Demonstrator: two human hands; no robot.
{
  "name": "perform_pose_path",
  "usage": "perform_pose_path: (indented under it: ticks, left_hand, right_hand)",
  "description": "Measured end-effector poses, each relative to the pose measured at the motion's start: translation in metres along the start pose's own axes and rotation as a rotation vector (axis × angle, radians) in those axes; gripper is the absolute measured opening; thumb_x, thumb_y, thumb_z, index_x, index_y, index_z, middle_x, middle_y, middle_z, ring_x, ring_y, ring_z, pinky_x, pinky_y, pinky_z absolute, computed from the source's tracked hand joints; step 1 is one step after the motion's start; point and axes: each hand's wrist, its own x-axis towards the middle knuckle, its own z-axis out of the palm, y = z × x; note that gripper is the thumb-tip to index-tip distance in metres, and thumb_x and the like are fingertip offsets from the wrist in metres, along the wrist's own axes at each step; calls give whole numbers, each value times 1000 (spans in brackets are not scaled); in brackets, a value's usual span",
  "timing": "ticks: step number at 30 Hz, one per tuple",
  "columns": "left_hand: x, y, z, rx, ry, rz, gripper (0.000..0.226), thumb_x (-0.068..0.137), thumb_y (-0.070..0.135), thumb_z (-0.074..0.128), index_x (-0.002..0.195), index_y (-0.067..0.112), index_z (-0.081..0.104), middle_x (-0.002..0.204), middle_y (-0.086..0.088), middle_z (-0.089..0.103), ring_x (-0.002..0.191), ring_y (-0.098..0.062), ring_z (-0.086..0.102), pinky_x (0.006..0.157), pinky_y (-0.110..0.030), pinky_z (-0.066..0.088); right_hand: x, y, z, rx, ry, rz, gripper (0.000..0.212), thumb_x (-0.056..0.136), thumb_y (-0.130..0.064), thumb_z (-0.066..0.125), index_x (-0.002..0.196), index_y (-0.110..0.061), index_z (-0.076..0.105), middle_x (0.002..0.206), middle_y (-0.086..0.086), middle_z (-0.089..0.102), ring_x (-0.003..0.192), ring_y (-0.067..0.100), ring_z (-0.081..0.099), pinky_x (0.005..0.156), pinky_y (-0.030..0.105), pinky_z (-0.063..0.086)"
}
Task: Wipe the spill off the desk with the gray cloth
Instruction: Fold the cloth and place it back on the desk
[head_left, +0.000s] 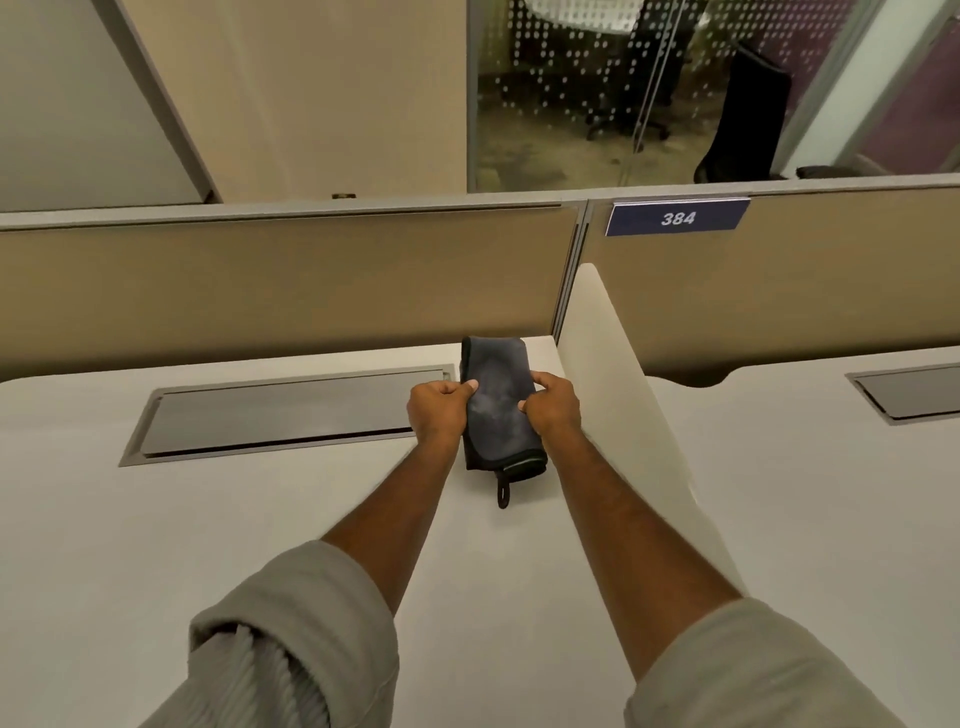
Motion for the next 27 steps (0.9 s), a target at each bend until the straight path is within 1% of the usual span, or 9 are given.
perform_pose_path:
  ticks: [2,3,7,10,13,18,20,24,27]
  left_hand:
    - [12,-3,7,29,10,-18,33,85,30,81,61,15,62,60,3,60,64,-20,61,56,-21,45]
    - [17,-4,11,44,15,-33,34,84,30,81,61,14,62,61,2,60,64,-21,60,58,-21,44]
    - [33,-11,20,97,2,-80,30,82,33,83,79,4,74,75,-7,66,70,-25,61,68,-30,48]
    - [39,-17,25,145,-17,-108,38,82,36,82,92,0,76,85,-11,71,74,-24,61,70,-30,48]
    - [44,-23,28,180,-21,-126,40,83,37,81,97,-1,77,96,-14,76,76,-22,60,71,-28,46]
    - [46,-28,27,276,-87,-30,38,88,37,76,103,2,77,103,-15,77,80,-22,64,77,-31,50]
    - [45,-27,24,344,-119,17,40,88,39,76,106,4,76,105,-14,77,88,-27,69,80,-31,52]
    - [44,-24,14,426,-177,72,47,88,43,74,118,6,72,114,-12,74,104,-30,69,89,-35,53]
    - [44,-19,6,421,-189,70,47,92,42,70,123,7,69,116,-14,74,105,-33,70,94,-40,56]
  right_hand:
    - [11,3,7,-4,4,14,39,101,-12,58,140,-15,57,142,11,60,125,35,58,106,43,48]
    - [15,4,10,-10,6,18,39,101,-12,57,140,-15,57,142,11,59,126,35,58,106,42,47]
    - [28,10,16,-46,-4,34,38,102,-14,57,140,-15,57,144,10,59,127,34,57,107,42,47]
    - [32,16,19,-67,-1,55,38,102,-16,58,139,-14,57,144,11,58,127,33,57,108,41,46]
    - [32,19,21,-68,11,53,37,101,-14,59,138,-13,58,143,11,59,127,33,57,108,41,46]
    - [29,22,22,-153,34,26,41,100,-24,62,138,-12,56,142,11,60,125,33,59,108,42,46]
    - [25,24,20,-223,19,-4,46,98,-29,64,140,-12,55,141,11,60,125,33,59,110,44,47]
    - [22,22,14,-370,23,-81,44,98,-27,64,139,-14,57,137,11,63,121,31,61,103,40,52]
    - [12,11,12,-530,71,-173,46,99,-34,60,142,-17,53,137,10,58,124,30,57,99,41,51]
